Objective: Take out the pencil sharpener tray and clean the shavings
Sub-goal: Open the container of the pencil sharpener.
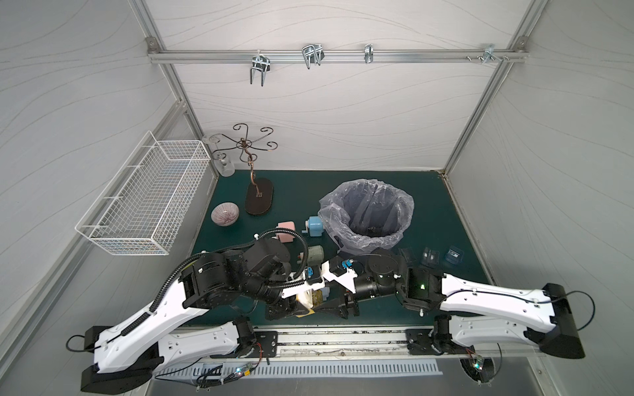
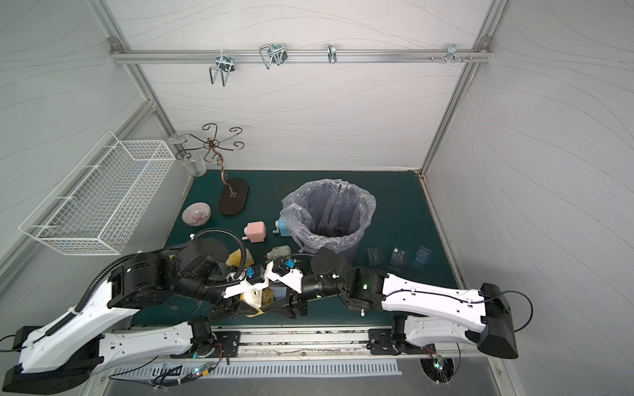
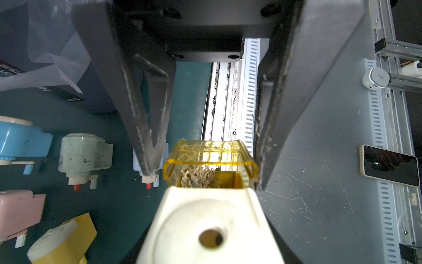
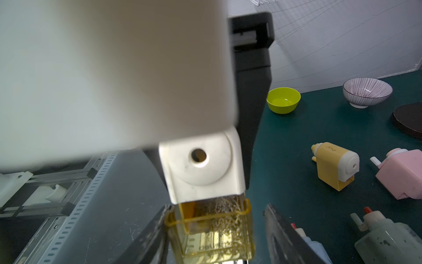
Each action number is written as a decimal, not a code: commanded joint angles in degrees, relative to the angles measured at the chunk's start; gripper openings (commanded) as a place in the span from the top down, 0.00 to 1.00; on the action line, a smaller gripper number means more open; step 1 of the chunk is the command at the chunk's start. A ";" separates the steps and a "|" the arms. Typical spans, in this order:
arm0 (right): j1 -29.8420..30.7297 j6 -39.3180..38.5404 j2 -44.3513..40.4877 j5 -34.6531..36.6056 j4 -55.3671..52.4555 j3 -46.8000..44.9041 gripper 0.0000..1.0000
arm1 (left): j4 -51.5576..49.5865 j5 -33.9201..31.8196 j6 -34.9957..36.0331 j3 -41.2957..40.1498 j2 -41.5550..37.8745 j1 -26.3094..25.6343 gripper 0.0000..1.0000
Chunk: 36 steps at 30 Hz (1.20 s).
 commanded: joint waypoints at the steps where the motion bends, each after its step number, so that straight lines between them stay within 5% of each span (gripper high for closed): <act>1: -0.14 1.09 0.10 -0.77 1.47 -0.12 0.37 | 3.23 0.74 0.06 0.79 -0.93 -0.18 1.00; 9: -0.20 1.08 0.07 -0.58 0.84 -0.36 0.52 | 3.72 0.83 -0.10 0.54 -1.17 -0.12 1.00; 15: -0.22 0.58 -2.24 2.16 -0.91 -0.46 0.85 | 3.37 0.74 -0.53 -0.34 -1.28 -0.18 1.00; 21: -1.34 -0.13 -4.91 3.68 -2.72 -0.91 1.00 | 2.95 0.90 -0.55 -0.86 -1.14 -0.18 1.00; 36: -4.71 -1.21 -8.76 1.21 -5.70 -1.35 1.00 | 0.29 1.89 -0.03 -1.38 0.32 -0.18 1.00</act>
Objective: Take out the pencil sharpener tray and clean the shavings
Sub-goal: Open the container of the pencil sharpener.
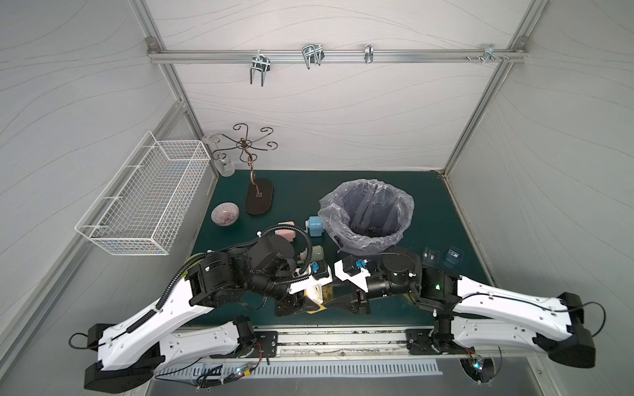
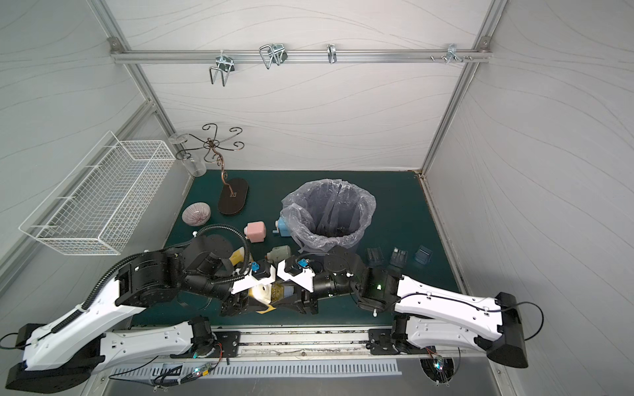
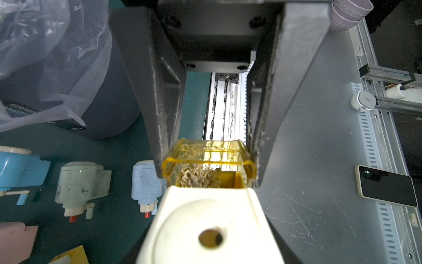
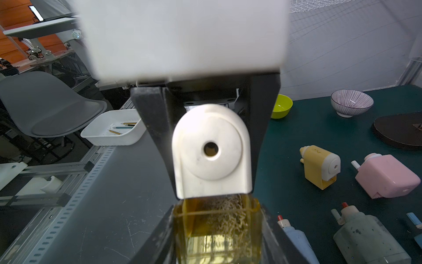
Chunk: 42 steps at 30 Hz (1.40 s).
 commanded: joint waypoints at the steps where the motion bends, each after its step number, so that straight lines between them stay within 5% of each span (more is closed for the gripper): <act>1: -1.87 1.79 -2.65 1.69 -1.95 -0.15 1.00 | -7.32 -0.02 0.82 -0.04 -0.40 -0.18 1.00; 42: -4.41 0.03 -11.32 5.39 -8.49 -1.39 1.00 | -7.45 -3.16 0.56 0.46 -2.25 -1.50 1.00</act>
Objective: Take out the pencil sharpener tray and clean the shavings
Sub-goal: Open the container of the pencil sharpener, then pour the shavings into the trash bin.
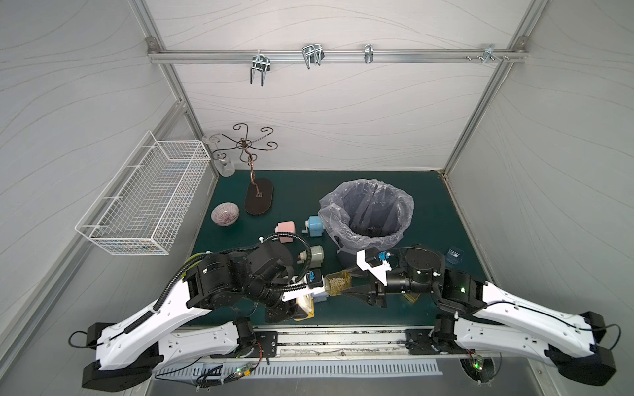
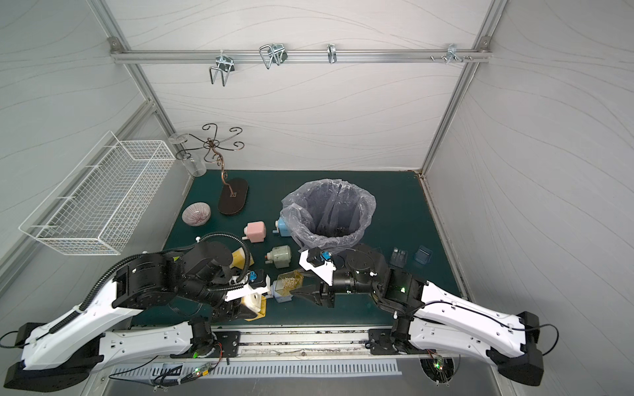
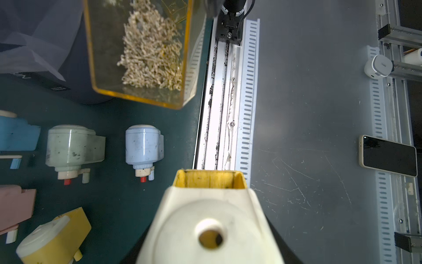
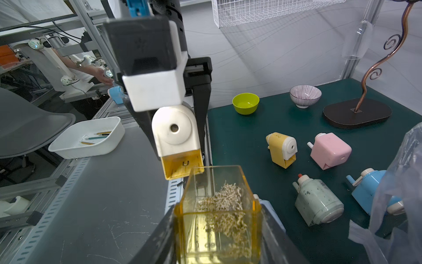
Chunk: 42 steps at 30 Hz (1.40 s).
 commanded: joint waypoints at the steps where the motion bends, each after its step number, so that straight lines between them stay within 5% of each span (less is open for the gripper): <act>1: -0.33 0.07 -1.64 1.97 -1.10 0.86 1.00 | 0.87 -0.63 0.14 0.66 -1.41 -0.12 1.00; 8: -1.52 3.10 1.08 17.81 -9.26 11.00 1.00 | -0.52 -3.41 1.09 -0.33 -0.56 -0.12 1.00; 12: -8.84 11.09 8.01 19.54 -21.87 24.24 1.00 | -0.90 -4.66 1.11 -1.01 0.42 -0.13 1.00; 16: -21.03 23.31 13.72 11.52 -31.91 33.51 1.00 | -0.58 -5.77 1.11 -2.03 -0.92 -0.14 1.00; 22: -42.21 48.78 17.64 -12.85 -30.38 34.05 1.00 | -0.59 -9.51 1.96 -3.92 -3.53 -0.12 1.00; 25: -47.68 59.71 19.09 -21.12 -26.98 32.20 1.00 | -1.07 -11.08 2.76 -5.46 -4.04 -0.12 1.00; 29: -50.44 75.68 19.31 -27.91 -17.26 28.68 1.00 | -1.55 -12.55 3.67 -7.56 -4.80 -0.10 1.00; 37: -50.63 90.27 19.33 -29.33 -18.10 30.53 1.00 | -0.12 -14.06 4.68 -11.31 -6.75 -0.16 1.00; 42: -50.70 92.28 21.60 -35.35 -17.26 31.56 1.00 | 0.12 -15.47 5.41 -13.30 -7.56 -0.12 1.00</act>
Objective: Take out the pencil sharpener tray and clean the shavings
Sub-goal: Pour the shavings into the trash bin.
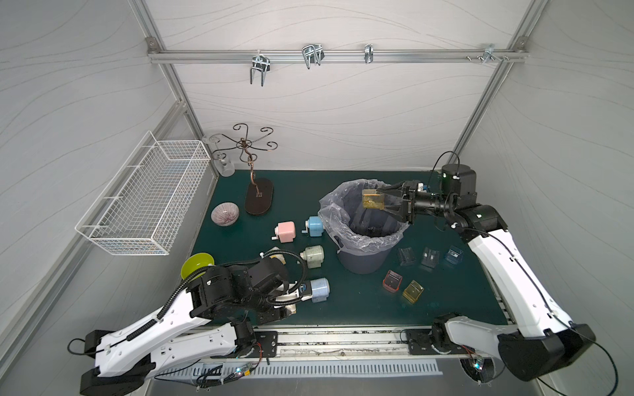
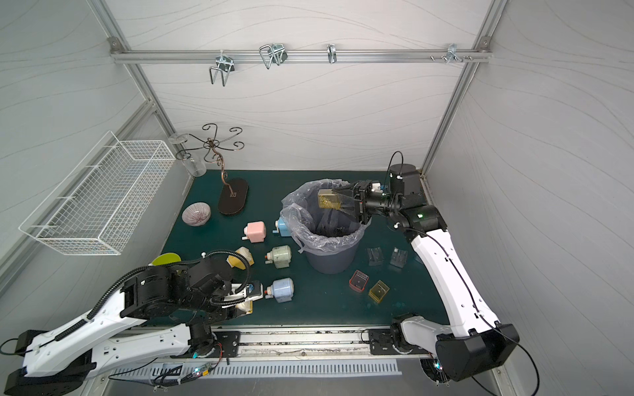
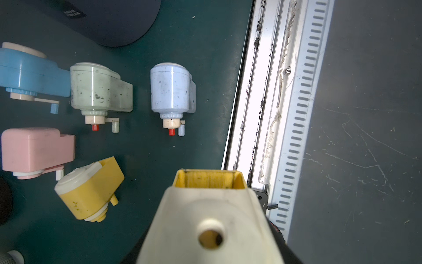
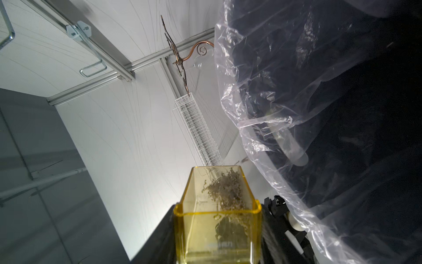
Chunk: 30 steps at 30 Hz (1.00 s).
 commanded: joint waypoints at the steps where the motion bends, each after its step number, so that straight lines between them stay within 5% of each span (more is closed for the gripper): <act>1: -0.16 3.48 -0.05 -2.42 0.06 2.26 1.00 | 1.08 -1.41 1.05 -0.54 -0.96 -0.12 1.00; 5: -3.51 4.03 1.09 -6.99 -2.31 0.96 1.00 | 1.44 -1.56 1.45 -1.41 -1.91 -0.12 1.00; 8: -0.70 5.09 -2.40 -0.72 -2.94 3.73 1.00 | 1.18 -2.27 1.31 -1.69 -2.93 -0.12 1.00; 12: -4.92 8.35 1.15 -9.60 2.80 -2.30 1.00 | 3.32 -2.11 2.88 -3.04 -3.27 -0.12 1.00; 15: -1.23 7.75 -1.94 -1.11 2.58 3.00 1.00 | 2.41 -2.06 2.58 -2.87 -2.36 -0.12 1.00; 18: -4.51 6.83 1.89 -9.64 2.15 0.09 1.00 | 4.18 -1.91 3.63 -3.95 -2.19 -0.12 1.00; 20: -3.07 12.69 -0.88 -7.70 11.48 -3.78 1.00 | 4.37 -2.19 4.39 -3.82 -1.63 -0.09 1.00; 22: -1.82 10.06 -2.95 -3.41 8.94 -2.08 1.00 | 3.43 -2.83 4.00 -3.48 -1.44 -0.06 1.00; 24: -5.52 8.52 0.50 -10.11 10.54 -4.86 1.00 | 3.92 -2.70 4.18 -4.06 -1.68 -0.04 1.00; 25: -6.23 11.57 1.71 -13.07 16.16 -8.41 1.00 | 4.35 -2.34 4.57 -4.57 -1.81 -0.03 1.00; 27: -1.42 16.57 0.44 -7.49 29.58 -9.21 1.00 | 3.69 -3.47 4.49 -4.93 -1.57 -0.03 1.00; 30: -1.49 -3.37 4.22 -9.15 9.36 3.12 1.00 | 2.06 -3.79 3.86 -5.42 -1.71 0.19 1.00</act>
